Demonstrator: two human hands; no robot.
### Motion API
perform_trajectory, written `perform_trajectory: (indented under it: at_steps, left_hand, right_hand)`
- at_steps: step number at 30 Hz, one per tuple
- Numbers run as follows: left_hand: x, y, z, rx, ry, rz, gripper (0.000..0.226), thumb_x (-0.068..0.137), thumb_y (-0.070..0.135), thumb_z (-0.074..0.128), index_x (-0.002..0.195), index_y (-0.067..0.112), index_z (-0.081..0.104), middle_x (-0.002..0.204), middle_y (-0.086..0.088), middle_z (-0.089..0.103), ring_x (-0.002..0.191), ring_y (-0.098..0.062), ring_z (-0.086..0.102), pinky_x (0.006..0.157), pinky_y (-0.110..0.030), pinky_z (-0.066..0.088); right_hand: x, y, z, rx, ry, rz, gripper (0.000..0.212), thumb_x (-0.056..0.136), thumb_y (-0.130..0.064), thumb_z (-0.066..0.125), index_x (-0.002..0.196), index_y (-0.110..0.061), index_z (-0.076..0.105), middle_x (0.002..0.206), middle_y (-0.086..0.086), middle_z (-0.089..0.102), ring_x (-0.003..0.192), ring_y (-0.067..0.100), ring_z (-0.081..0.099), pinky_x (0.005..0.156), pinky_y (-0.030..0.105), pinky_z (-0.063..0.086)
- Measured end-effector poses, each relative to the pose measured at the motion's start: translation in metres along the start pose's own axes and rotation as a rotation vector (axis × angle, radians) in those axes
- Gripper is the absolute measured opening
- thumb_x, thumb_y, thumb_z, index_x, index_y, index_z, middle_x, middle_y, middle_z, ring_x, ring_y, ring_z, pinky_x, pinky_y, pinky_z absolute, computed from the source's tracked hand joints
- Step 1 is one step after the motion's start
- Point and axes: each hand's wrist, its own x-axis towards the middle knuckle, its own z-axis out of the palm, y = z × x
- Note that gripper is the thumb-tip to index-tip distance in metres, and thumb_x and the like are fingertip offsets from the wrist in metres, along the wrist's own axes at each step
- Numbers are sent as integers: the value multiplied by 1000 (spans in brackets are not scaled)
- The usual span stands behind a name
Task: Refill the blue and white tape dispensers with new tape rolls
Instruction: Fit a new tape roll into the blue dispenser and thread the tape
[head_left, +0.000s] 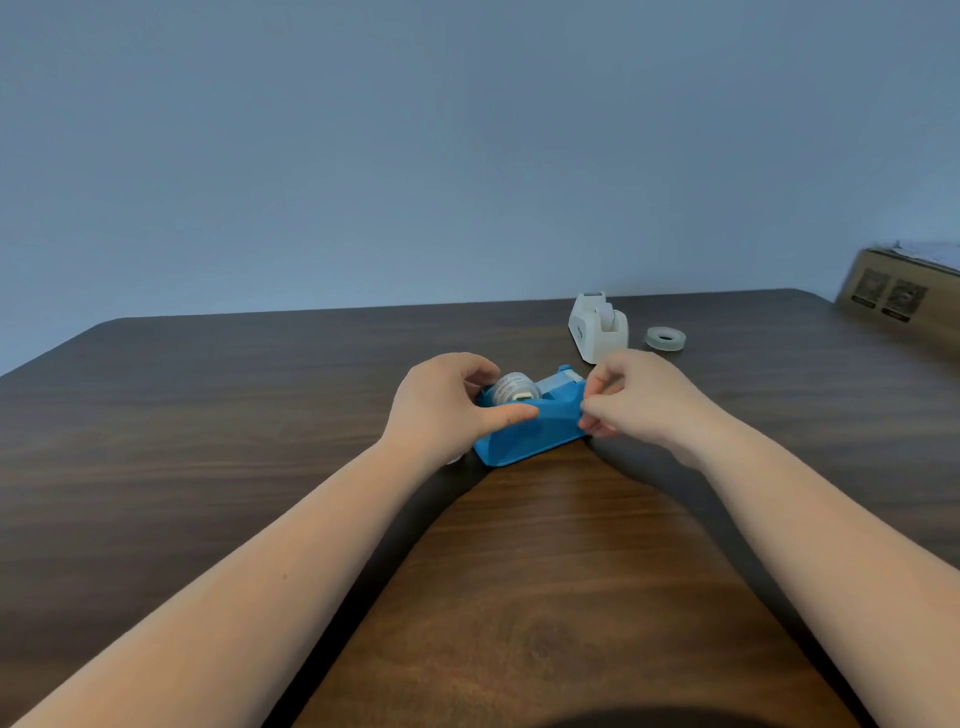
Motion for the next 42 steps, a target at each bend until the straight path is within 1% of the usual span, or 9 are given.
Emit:
perform_trajectory:
  at_steps: [1, 4, 8, 11, 13, 16, 19, 26, 42]
  left_hand:
    - [1, 3, -1, 56, -9, 0, 54, 65, 53, 78, 107, 20, 69, 104, 7, 70, 96, -10, 63, 87, -30, 53]
    - [3, 4, -8, 43, -34, -15, 54, 64, 54, 79, 104, 18, 70, 100, 6, 70, 92, -8, 63, 83, -27, 52]
    - [-3, -12, -25, -51, -118, -57, 67, 62, 46, 83, 119, 17, 64, 111, 3, 69, 102, -9, 64, 95, -29, 51]
    - [-9, -28, -34, 59, -220, -70, 83, 59, 45, 85, 131, 18, 55, 121, 2, 66, 110, -11, 61, 100, -28, 46]
    - [-10, -35, -35, 131, -268, -72, 85, 60, 45, 85, 133, 19, 52, 123, 2, 64, 112, -12, 60, 101, -27, 45]
    - [-10, -43, -31, 155, -262, -75, 78, 63, 43, 84, 131, 18, 55, 118, 3, 66, 104, -11, 62, 98, -26, 47]
    - [-6, -49, -26, 153, -224, -70, 70, 66, 42, 83, 127, 17, 59, 115, 3, 68, 96, -7, 61, 96, -24, 48]
    - [8, -62, -22, 163, -149, -96, 63, 71, 41, 79, 126, 17, 59, 120, 3, 67, 107, -12, 62, 97, -26, 47]
    - [56, -85, -1, 173, 3, -167, 57, 79, 41, 71, 127, 14, 57, 127, -3, 63, 118, -21, 57, 98, -31, 43]
  right_hand:
    - [-2, -3, 3, -22, -8, -19, 1, 80, -14, 63, 81, -15, 63, 78, 4, 73, 77, 17, 71, 81, 38, 58]
    - [-9, -12, 13, -208, -22, -90, 22, 79, -36, 69, 86, -15, 70, 89, 3, 72, 87, 18, 66, 82, 34, 53]
    - [-14, -19, 20, -229, -82, -110, 41, 77, -43, 70, 101, -9, 70, 104, 9, 71, 99, 22, 64, 90, 40, 52]
    - [-11, -16, 27, -213, -133, -150, 49, 70, -50, 74, 105, -16, 69, 90, -7, 69, 84, 8, 63, 73, 29, 52]
    - [-10, -15, 33, -220, -135, -172, 53, 67, -54, 75, 108, -22, 67, 81, -17, 61, 72, 0, 54, 59, 19, 39]
    - [-4, -12, 42, -248, -102, -176, 70, 62, -60, 74, 120, -22, 61, 107, -8, 65, 86, 7, 54, 67, 21, 39]
    - [1, -10, 49, -258, -67, -169, 68, 67, -55, 74, 122, -18, 58, 115, -2, 63, 89, 9, 51, 66, 21, 38]
    - [8, -8, 53, -244, -32, -175, 71, 72, -53, 72, 130, -17, 53, 126, 1, 60, 111, 17, 56, 81, 25, 43]
    - [49, -13, 60, -219, -41, -202, 61, 77, -49, 69, 127, -18, 56, 124, 1, 62, 111, 18, 56, 79, 24, 39]
